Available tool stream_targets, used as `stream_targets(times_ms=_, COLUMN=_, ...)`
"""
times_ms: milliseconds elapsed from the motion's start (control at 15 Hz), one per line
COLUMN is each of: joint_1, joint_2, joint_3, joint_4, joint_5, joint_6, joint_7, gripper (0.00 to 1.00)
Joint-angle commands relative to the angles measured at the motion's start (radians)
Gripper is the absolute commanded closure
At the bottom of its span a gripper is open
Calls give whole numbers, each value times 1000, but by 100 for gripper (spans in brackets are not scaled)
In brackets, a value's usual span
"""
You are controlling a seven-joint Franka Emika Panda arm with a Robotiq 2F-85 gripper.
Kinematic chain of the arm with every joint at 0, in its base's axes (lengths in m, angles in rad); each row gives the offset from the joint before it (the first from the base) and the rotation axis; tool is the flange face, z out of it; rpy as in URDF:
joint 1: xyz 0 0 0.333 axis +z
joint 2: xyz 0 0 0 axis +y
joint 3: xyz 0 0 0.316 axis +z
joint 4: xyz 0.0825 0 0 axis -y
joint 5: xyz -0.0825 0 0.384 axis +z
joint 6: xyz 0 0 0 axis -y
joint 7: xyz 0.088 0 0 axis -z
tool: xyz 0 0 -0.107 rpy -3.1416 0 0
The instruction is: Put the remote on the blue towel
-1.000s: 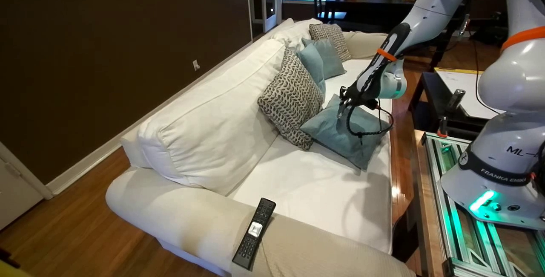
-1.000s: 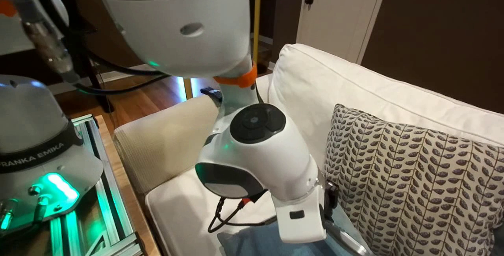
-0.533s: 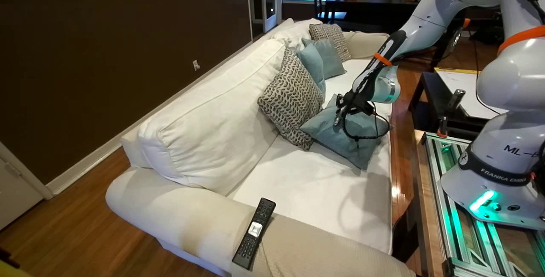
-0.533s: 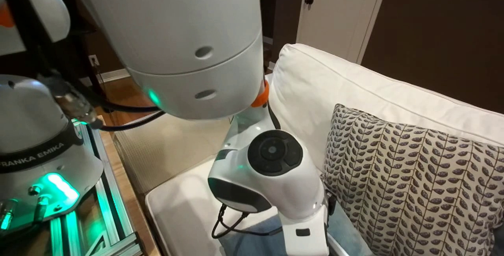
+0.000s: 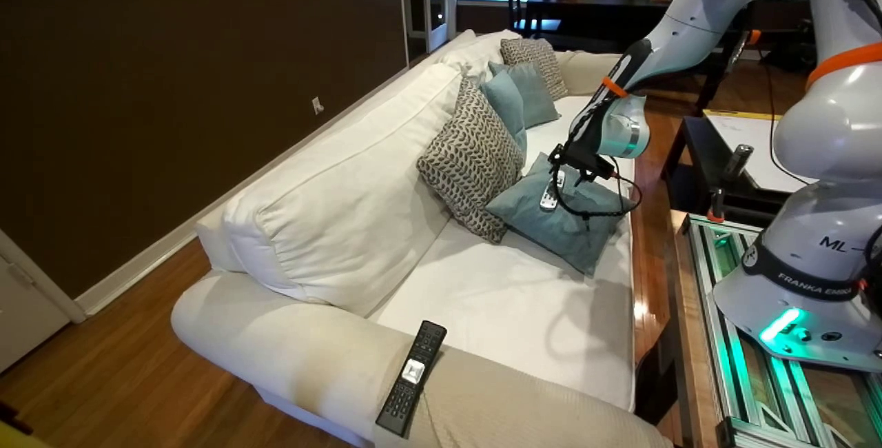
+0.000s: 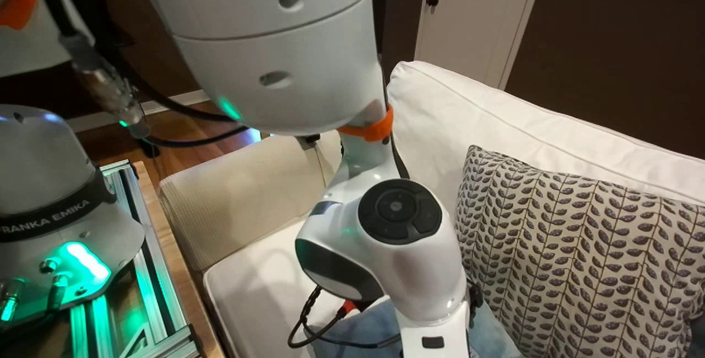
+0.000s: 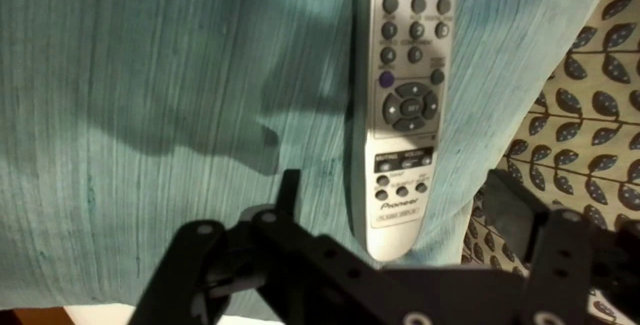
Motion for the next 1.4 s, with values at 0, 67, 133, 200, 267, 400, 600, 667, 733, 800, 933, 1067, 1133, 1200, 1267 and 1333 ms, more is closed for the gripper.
stream_targets(times_ms=0, joint_1=104, joint_2=-121, joint_3=-64, joint_4=-54, joint_5=85, joint_6=-104, joint_7=-22, gripper=0)
stream_targets(times_ms=67, joint_1=142, joint_2=-154, joint_3=-89, joint_4=-62, joint_5=100, joint_6=-138, joint_7=-32, gripper=0)
stream_targets(times_ms=133, joint_1=159, joint_2=-183, joint_3=-94, joint_4=-69, joint_5=108, joint_6=-173, joint_7=-42, gripper=0)
stream_targets(times_ms=200, joint_1=211, joint_2=-223, joint_3=-132, joint_4=-79, joint_5=126, joint_6=-211, joint_7=-46, gripper=0)
stream_targets(times_ms=267, joint_1=232, joint_2=-261, joint_3=-143, joint_4=-89, joint_5=130, joint_6=-265, joint_7=-61, gripper=0)
stream_targets(times_ms=400, joint_1=340, joint_2=-347, joint_3=-240, joint_4=-106, joint_5=139, joint_6=-397, joint_7=-75, gripper=0)
stream_targets(times_ms=600, joint_1=530, joint_2=-437, joint_3=-436, joint_4=-122, joint_5=80, joint_6=-528, joint_7=-52, gripper=0)
stream_targets(times_ms=667, joint_1=598, joint_2=-458, joint_3=-509, joint_4=-126, joint_5=47, joint_6=-548, joint_7=-27, gripper=0)
stream_targets(times_ms=733, joint_1=667, joint_2=-476, joint_3=-582, joint_4=-134, joint_5=7, joint_6=-560, joint_7=-4, gripper=0)
stream_targets(times_ms=800, joint_1=729, joint_2=-485, joint_3=-648, joint_4=-135, joint_5=-33, joint_6=-568, joint_7=14, gripper=0)
stream_targets(times_ms=933, joint_1=840, joint_2=-497, joint_3=-765, joint_4=-141, joint_5=-116, joint_6=-576, joint_7=59, gripper=0)
stream_targets(times_ms=1067, joint_1=918, joint_2=-506, joint_3=-848, joint_4=-156, joint_5=-184, joint_6=-561, joint_7=101, gripper=0)
stream_targets(times_ms=1133, joint_1=952, joint_2=-510, joint_3=-883, joint_4=-162, joint_5=-214, joint_6=-561, joint_7=123, gripper=0)
stream_targets(times_ms=1200, joint_1=977, joint_2=-513, joint_3=-909, joint_4=-172, joint_5=-233, joint_6=-548, joint_7=136, gripper=0)
stream_targets(times_ms=1267, joint_1=999, joint_2=-517, joint_3=-931, joint_4=-180, joint_5=-244, joint_6=-539, joint_7=153, gripper=0)
stream_targets(times_ms=1333, joint_1=958, joint_2=-482, joint_3=-887, joint_4=-137, joint_5=-179, joint_6=-551, joint_7=93, gripper=0)
